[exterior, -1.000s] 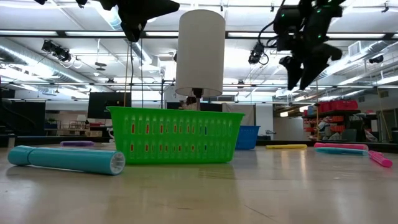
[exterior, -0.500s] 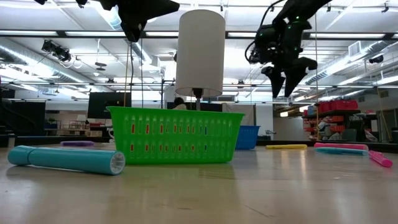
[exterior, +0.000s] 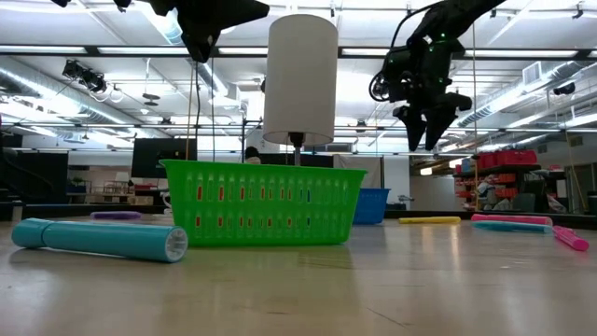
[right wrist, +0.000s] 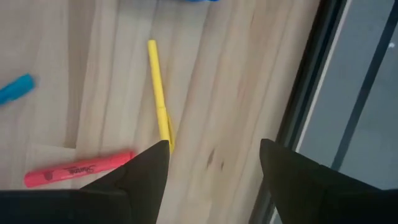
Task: Pick & Place Markers
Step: Put the yellow marker into the red bin
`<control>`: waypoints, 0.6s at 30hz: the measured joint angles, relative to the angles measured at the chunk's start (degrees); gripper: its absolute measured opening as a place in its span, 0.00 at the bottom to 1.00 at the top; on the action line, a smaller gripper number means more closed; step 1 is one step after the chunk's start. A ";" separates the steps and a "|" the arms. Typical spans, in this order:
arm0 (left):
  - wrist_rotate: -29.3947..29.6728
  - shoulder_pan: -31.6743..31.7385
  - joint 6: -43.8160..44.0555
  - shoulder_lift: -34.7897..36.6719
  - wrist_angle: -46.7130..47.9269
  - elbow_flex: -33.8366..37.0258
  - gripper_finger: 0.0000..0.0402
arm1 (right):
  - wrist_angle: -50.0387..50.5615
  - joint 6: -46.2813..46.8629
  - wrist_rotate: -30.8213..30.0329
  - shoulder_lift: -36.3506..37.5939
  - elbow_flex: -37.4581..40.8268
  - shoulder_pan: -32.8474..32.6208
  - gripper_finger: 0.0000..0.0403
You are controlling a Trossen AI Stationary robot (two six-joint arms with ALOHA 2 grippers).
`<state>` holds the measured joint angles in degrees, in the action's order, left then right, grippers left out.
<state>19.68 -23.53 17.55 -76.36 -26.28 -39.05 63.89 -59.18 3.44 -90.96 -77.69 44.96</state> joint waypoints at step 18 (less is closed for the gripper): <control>0.00 0.00 -0.18 0.00 -0.02 0.00 0.48 | -12.77 3.03 0.13 -0.28 17.56 -5.16 0.63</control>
<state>19.68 -23.53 17.37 -76.36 -26.31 -39.05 51.13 -56.15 3.57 -91.24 -60.13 39.80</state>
